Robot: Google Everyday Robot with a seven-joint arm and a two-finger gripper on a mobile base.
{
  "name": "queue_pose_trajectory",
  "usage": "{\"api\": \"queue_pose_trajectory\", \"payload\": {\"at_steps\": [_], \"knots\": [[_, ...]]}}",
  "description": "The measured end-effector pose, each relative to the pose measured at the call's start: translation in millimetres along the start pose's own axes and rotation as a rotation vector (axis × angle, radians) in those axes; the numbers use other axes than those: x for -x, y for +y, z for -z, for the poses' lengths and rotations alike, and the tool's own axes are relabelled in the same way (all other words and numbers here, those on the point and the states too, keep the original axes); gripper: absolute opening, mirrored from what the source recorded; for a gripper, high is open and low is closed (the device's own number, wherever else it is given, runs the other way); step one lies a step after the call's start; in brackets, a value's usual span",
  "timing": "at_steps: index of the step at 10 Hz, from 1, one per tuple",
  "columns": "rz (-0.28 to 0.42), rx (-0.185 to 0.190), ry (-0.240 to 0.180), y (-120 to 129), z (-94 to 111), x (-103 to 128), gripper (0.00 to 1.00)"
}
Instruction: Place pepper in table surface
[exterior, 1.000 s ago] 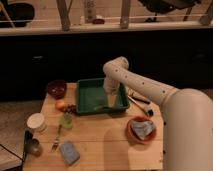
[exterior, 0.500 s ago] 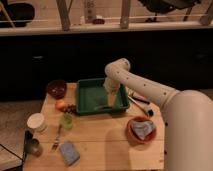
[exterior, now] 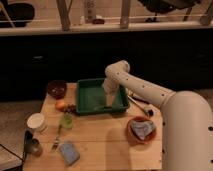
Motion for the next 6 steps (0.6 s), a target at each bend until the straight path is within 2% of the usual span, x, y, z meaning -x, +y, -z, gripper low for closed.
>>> {"api": "queue_pose_trajectory", "payload": {"at_steps": [6], "knots": [[-0.013, 0.034, -0.036, 8, -25, 1, 0.8]]}}
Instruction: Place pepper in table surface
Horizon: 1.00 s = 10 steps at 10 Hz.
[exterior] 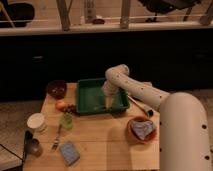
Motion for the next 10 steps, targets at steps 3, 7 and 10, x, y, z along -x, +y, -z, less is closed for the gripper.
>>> {"api": "queue_pose_trajectory", "payload": {"at_steps": [3, 7, 10], "knots": [[-0.014, 0.033, -0.016, 6, -17, -5, 0.8], [-0.041, 0.076, -0.03, 13, -32, -15, 0.63], [-0.038, 0.079, -0.024, 13, -28, -16, 0.31]]}}
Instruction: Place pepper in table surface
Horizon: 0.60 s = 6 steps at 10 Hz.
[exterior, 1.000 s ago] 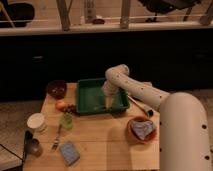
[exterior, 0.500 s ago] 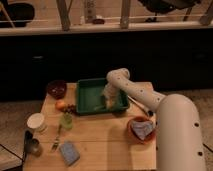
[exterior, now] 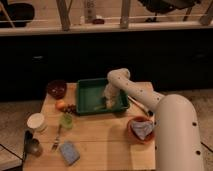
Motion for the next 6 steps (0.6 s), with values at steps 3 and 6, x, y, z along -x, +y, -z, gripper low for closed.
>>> {"api": "queue_pose_trajectory", "payload": {"at_steps": [3, 6], "knots": [[-0.004, 0.003, 0.008, 1.7, 5.9, -5.5, 0.0], [-0.005, 0.002, 0.006, 1.5, 6.4, -5.6, 0.0]]}}
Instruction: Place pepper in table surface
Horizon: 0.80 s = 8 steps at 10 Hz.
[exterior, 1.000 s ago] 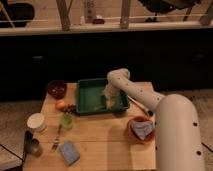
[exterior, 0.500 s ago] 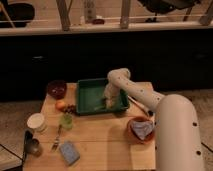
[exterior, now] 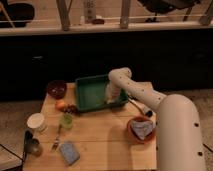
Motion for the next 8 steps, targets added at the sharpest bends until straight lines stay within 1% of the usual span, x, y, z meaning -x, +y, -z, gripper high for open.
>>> {"api": "queue_pose_trajectory", "payload": {"at_steps": [3, 4, 6, 8], "knots": [[0.003, -0.001, 0.001, -1, 0, 1, 0.0], [0.014, -0.004, 0.009, 1, 2, 3, 0.0], [0.029, -0.008, 0.021, 3, 20, 8, 0.0], [0.045, -0.015, 0.031, 2, 29, 12, 0.0]]}}
